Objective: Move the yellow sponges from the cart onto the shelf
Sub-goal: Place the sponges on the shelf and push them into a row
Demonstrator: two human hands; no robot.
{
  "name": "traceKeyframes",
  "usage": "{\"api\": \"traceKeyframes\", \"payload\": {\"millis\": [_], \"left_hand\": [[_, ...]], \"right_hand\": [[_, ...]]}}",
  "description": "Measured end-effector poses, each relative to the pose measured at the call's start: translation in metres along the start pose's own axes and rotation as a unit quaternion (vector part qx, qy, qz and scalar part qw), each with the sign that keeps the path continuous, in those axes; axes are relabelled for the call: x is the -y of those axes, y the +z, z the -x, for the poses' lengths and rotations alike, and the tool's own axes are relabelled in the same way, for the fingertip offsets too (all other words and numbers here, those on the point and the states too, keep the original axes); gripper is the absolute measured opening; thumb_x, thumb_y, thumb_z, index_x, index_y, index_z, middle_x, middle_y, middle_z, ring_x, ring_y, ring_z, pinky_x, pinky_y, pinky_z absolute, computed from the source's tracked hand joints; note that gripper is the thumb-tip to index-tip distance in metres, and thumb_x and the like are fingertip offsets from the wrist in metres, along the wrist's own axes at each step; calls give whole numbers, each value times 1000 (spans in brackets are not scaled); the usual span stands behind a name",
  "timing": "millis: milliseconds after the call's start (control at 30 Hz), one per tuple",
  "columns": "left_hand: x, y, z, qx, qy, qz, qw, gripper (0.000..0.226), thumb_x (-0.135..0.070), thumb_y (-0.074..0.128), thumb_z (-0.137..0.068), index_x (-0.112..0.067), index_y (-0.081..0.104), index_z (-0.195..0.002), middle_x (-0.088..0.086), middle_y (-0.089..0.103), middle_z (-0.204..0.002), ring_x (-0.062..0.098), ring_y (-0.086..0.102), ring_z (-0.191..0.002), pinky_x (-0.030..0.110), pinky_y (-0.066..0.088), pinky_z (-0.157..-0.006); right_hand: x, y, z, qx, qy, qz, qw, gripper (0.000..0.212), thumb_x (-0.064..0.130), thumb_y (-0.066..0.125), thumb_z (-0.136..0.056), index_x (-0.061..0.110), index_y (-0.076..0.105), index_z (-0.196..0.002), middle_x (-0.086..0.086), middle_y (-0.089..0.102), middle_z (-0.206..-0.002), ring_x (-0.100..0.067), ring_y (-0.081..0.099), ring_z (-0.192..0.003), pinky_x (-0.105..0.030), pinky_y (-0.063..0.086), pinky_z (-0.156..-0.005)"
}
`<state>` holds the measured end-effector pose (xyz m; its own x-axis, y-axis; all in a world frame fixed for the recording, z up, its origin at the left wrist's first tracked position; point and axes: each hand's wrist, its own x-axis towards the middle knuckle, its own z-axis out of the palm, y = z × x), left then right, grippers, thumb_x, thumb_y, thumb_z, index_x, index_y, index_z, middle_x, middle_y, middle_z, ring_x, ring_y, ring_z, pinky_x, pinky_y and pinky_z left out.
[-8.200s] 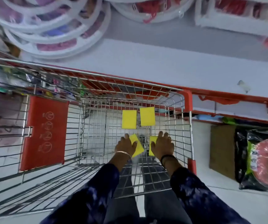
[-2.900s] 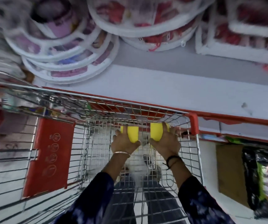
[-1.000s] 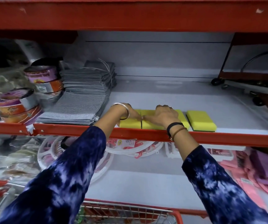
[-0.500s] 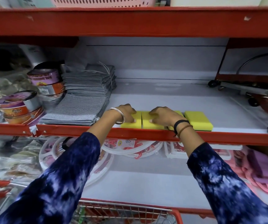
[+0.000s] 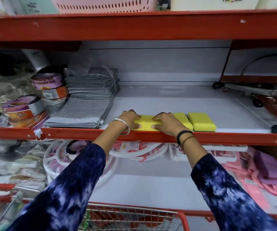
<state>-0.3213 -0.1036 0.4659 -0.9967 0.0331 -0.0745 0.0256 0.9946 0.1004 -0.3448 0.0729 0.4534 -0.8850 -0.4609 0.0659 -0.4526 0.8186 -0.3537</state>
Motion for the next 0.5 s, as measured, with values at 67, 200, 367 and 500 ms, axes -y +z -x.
{"api": "traceKeyframes", "payload": {"millis": [67, 200, 367, 500], "left_hand": [[-1, 3, 1, -13, -3, 5, 1000, 57, -37, 56, -91, -16, 40, -141, 14, 38, -146, 33, 37, -134, 36, 25, -113], [1, 8, 4, -32, 2, 26, 999, 53, -38, 56, -91, -18, 45, -139, 12, 41, -145, 30, 37, -134, 35, 23, -113], [-2, 2, 3, -18, -7, 42, 999, 43, -33, 55, -91, -20, 54, -132, 11, 47, -142, 28, 39, -133, 37, 24, -113], [-24, -2, -1, -114, -13, 90, 989, 35, -28, 53, -90, -16, 61, -122, 14, 53, -133, 34, 42, -126, 43, 34, -110]], "right_hand": [[1, 1, 1, -2, -1, 6, 1000, 51, 35, 59, -91, 13, 50, -136, -8, 47, -146, -31, 34, -136, -37, 28, -112], [3, 3, 2, 3, 0, 21, 1000, 48, 33, 54, -94, 13, 48, -138, -8, 45, -147, -33, 34, -135, -38, 29, -112], [-2, -5, 10, -10, -16, 17, 1000, 45, 32, 49, -96, 18, 48, -138, -4, 45, -148, -30, 42, -134, -40, 34, -111], [-38, -24, 24, -129, 9, -18, 991, 38, 25, 49, -95, 17, 53, -132, -7, 54, -141, -28, 53, -125, -37, 41, -105]]}}
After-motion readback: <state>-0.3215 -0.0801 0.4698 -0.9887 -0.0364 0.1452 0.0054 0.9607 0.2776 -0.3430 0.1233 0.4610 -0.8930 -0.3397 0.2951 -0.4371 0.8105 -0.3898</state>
